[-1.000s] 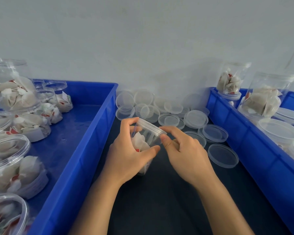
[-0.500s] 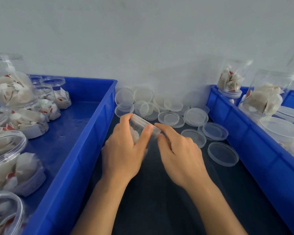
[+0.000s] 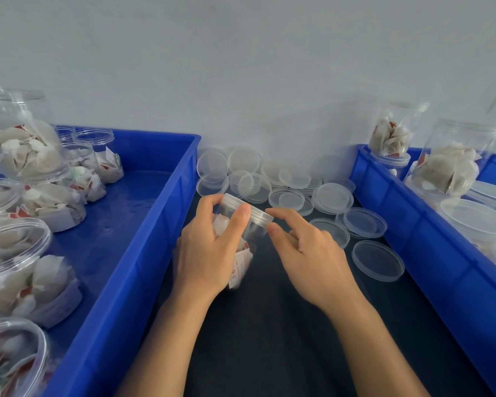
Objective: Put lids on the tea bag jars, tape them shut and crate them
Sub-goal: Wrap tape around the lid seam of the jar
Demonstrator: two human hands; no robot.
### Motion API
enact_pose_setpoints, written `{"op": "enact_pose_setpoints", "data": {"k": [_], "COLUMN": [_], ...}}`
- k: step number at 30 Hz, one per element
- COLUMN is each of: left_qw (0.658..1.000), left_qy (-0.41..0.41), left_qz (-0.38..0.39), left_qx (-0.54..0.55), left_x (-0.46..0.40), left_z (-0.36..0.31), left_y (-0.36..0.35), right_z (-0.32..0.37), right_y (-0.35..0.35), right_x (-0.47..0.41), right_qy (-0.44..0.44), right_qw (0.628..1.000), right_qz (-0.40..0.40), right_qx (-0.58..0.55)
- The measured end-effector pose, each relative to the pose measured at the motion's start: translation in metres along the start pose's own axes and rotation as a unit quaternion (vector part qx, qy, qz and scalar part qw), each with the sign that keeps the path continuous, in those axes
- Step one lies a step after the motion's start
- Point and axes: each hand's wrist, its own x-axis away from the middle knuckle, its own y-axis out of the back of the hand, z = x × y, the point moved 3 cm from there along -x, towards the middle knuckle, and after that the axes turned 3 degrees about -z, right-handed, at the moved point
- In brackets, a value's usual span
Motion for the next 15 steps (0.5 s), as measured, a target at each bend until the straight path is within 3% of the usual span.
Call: {"op": "enact_pose_setpoints", "data": {"k": [10,15], "left_qw": [0.997,0.996], "left_qy": [0.018,-0.043], "left_qz": [0.069,0.018], "left_qx": [0.009,-0.082], "left_x": [-0.002,0.002], "left_z": [0.001,-0.009], "left_y": [0.004,0.006], "right_z": [0.003,0.007], "right_y": [0.001,0.005], "right_x": [0.003,0.007], "right_qy": [-0.009,-0.013], "right_qw": [0.999,0.999], "right_qz": [-0.013,-0.030], "right_qx": [-0.038,-0.033]}}
